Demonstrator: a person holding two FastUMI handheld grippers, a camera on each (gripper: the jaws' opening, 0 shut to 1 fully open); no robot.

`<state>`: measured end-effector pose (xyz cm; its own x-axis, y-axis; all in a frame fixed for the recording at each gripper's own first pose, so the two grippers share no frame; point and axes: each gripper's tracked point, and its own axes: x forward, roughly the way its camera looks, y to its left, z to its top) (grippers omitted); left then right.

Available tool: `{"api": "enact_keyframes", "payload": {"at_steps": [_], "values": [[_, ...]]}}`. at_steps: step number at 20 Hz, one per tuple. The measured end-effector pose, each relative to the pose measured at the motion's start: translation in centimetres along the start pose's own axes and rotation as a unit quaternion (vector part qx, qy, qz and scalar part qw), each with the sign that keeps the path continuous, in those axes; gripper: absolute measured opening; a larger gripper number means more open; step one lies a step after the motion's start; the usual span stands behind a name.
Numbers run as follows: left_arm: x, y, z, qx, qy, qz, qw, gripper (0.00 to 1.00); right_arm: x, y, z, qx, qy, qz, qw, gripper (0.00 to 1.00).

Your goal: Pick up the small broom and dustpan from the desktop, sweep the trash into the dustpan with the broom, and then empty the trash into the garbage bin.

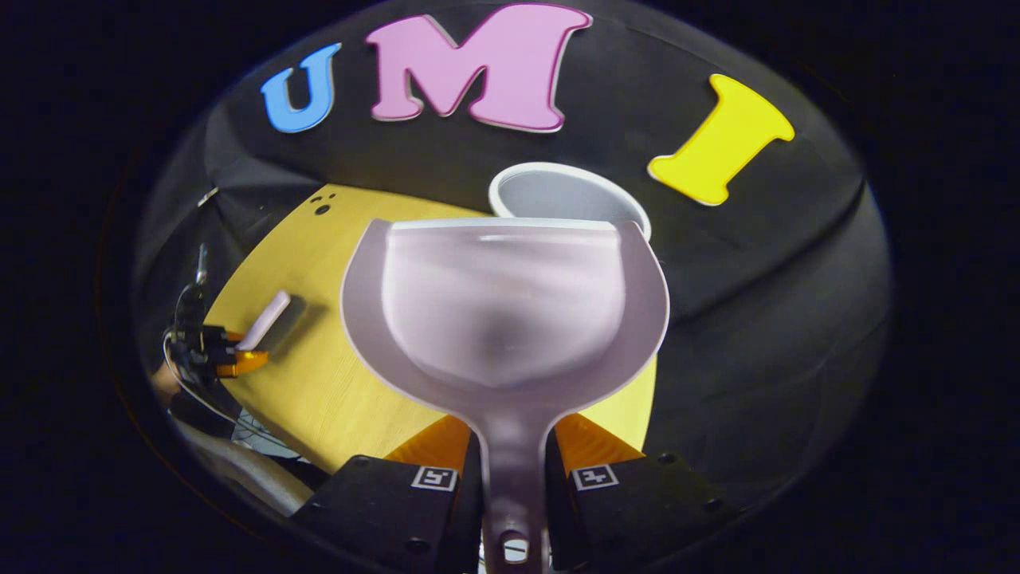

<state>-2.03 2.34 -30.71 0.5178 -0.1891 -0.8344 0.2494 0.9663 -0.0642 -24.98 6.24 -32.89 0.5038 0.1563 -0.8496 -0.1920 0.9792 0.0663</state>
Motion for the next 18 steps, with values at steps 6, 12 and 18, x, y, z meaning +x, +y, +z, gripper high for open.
{"api": "enact_keyframes", "payload": {"at_steps": [6, 12, 18], "values": [[2.2, -0.3, -0.7, 0.032, 0.012, 0.016, 0.999, 0.25, 7.8, 9.1, -12.3, 0.029, 0.066, 0.06, 0.996, 0.37], [5.8, -0.1, -2.3, 0.044, 0.037, 0.014, 0.998, 0.27, 11.7, 10.0, -15.2, 0.03, 0.078, 0.055, 0.995, 0.37], [7.3, 0.6, -2.8, 0.069, 0.058, 0.036, 0.995, 0.29, 12.7, 10.2, -15.5, 0.039, 0.088, 0.057, 0.994, 0.34]]}}
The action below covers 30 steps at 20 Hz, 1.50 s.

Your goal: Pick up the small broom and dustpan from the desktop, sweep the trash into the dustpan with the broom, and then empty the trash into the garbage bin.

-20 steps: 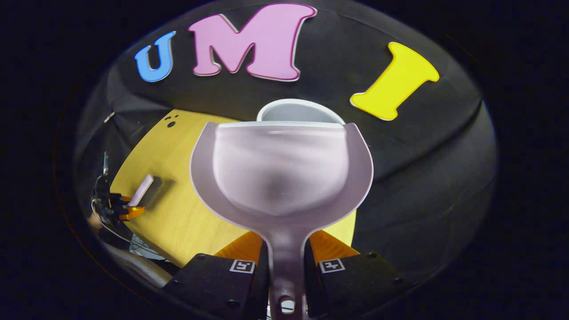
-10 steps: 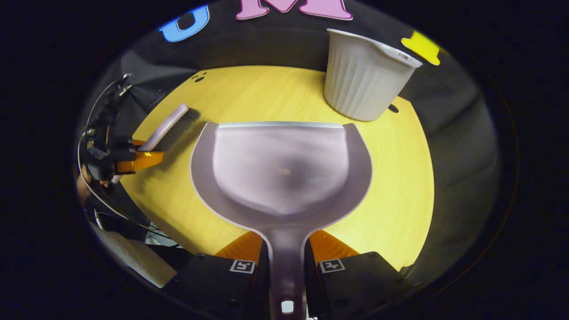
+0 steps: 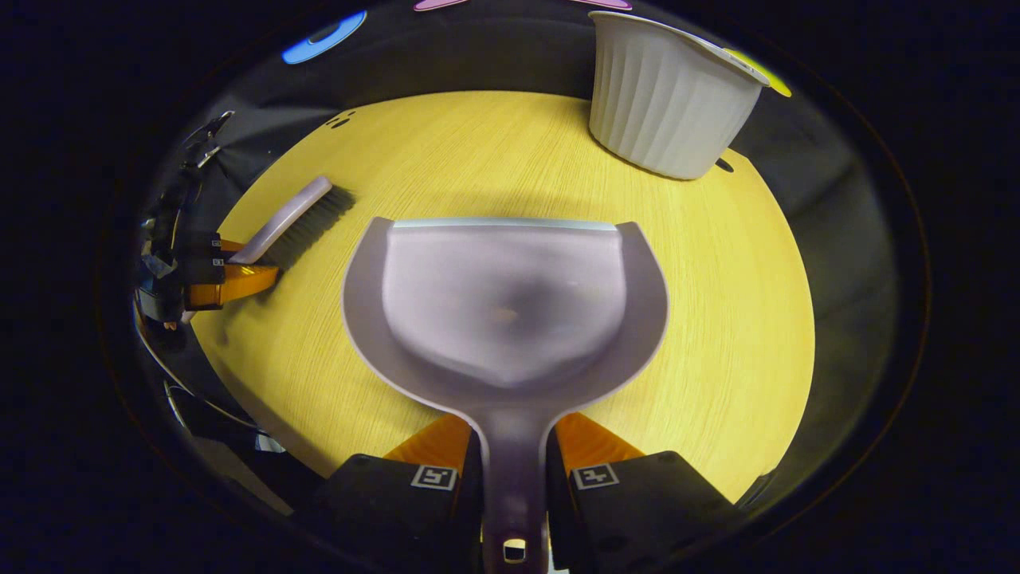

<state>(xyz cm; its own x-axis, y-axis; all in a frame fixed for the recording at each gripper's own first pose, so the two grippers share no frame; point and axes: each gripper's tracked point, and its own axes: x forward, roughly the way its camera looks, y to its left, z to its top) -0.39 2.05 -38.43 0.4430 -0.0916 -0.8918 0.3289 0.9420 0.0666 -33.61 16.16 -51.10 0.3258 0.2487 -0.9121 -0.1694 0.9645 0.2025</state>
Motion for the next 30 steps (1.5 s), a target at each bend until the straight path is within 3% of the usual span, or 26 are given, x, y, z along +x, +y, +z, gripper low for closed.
{"api": "enact_keyframes", "payload": {"at_steps": [1, 4, 5, 6, 9, 10, 13, 14, 15, 21, 24, 30], "values": [[0.0, 0.2, -0.1, 0.003, -0.002, 0.005, 1.0, 0.31, -0.6, 0.0, 0.2, -0.001, -0.007, -0.001, 1.0, 0.43], [-0.6, 0.4, 0.0, 0.014, -0.008, 0.015, 1.0, 0.38, -1.8, 0.5, 0.1, 0.013, -0.015, 0.011, 1.0, 0.41], [-1.0, 0.5, 0.1, 0.017, -0.011, 0.017, 1.0, 0.32, -2.1, 0.4, 0.2, 0.015, -0.017, 0.011, 1.0, 0.42], [-1.8, 0.5, 0.0, 0.018, -0.016, 0.018, 1.0, 0.48, -2.6, 0.3, 0.4, 0.015, -0.023, 0.01, 1.0, 0.42], [-3.8, 0.5, 0.2, 0.011, -0.032, 0.021, 0.999, 0.34, -5.3, 0.5, 1.0, 0.004, -0.05, 0.01, 0.999, 0.43], [-5.0, 0.5, 0.3, 0.007, -0.042, 0.023, 0.999, 0.41, -6.5, 0.7, 1.4, 0.002, -0.064, 0.009, 0.998, 0.43], [-8.6, 0.4, 2.2, -0.011, -0.094, 0.029, 0.995, 0.41, -10.6, 1.3, 4.1, 0.0, -0.123, 0.014, 0.992, 0.43], [-10.1, 0.2, 3.4, -0.017, -0.121, 0.029, 0.992, 0.34, -11.9, 1.6, 5.3, 0.0, -0.148, 0.016, 0.989, 0.43], [-12.3, -0.1, 4.9, -0.024, -0.161, 0.027, 0.986, 0.41, -14.1, 2.2, 7.0, -0.003, -0.184, 0.021, 0.983, 0.43], [-23.0, -2.6, 13.8, -0.065, -0.329, 0.012, 0.942, 0.41, -23.0, 3.7, 14.6, -0.021, -0.328, 0.015, 0.944, 0.42], [-29.3, -3.5, 17.4, -0.071, -0.411, 0.014, 0.909, 0.4, -28.3, 4.0, 18.1, -0.009, -0.395, 0.013, 0.918, 0.43], [-32.1, -4.1, 17.7, -0.081, -0.443, 0.022, 0.893, 0.41, -32.7, 2.7, 19.7, 0.0, -0.465, -0.01, 0.885, 0.42]]}}
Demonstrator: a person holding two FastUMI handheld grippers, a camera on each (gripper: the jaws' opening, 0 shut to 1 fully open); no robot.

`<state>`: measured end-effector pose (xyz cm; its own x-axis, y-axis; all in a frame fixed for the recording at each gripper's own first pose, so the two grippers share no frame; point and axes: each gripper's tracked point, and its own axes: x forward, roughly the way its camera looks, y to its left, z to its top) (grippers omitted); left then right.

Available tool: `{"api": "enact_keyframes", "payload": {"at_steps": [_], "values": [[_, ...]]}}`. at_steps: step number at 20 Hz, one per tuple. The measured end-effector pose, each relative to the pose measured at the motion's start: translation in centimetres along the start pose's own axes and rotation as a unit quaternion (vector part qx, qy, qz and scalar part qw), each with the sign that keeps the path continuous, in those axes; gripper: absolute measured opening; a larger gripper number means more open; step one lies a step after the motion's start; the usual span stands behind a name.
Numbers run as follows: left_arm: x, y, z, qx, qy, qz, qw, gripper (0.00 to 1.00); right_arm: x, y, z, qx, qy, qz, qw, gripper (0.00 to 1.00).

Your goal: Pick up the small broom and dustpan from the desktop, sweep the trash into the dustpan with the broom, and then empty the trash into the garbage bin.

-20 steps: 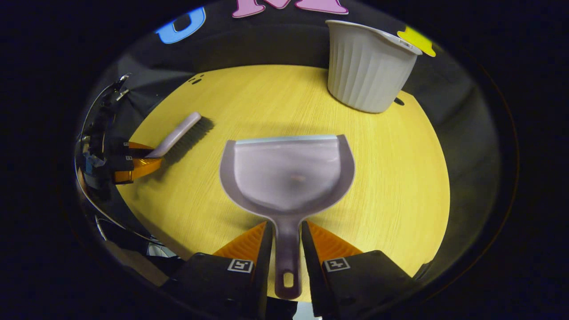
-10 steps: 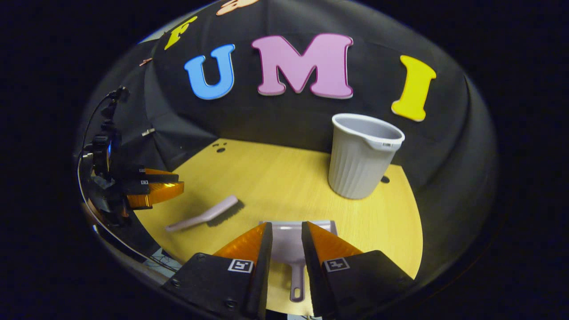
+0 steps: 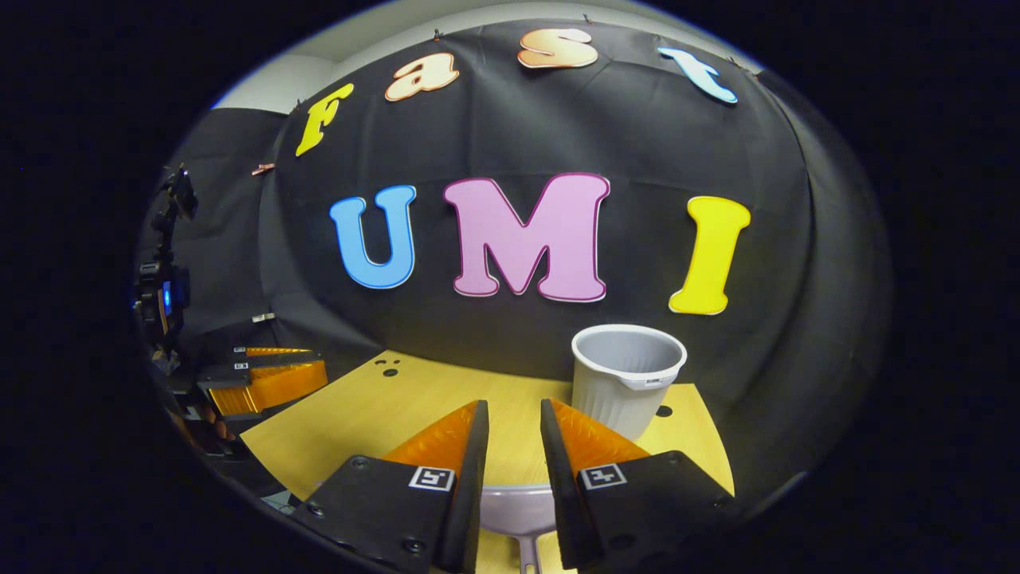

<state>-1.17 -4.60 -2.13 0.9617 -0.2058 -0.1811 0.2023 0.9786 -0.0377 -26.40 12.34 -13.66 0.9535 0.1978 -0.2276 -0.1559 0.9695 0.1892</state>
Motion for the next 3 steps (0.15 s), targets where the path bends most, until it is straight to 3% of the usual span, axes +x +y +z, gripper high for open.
{"api": "enact_keyframes", "payload": {"at_steps": [3], "values": [[0.02, -0.38, -0.5, 0.001, 0.01, -0.003, 1.0, 0.41, -0.07, -0.27, -0.56, -0.004, 0.009, -0.003, 1.0, 0.42]]}}
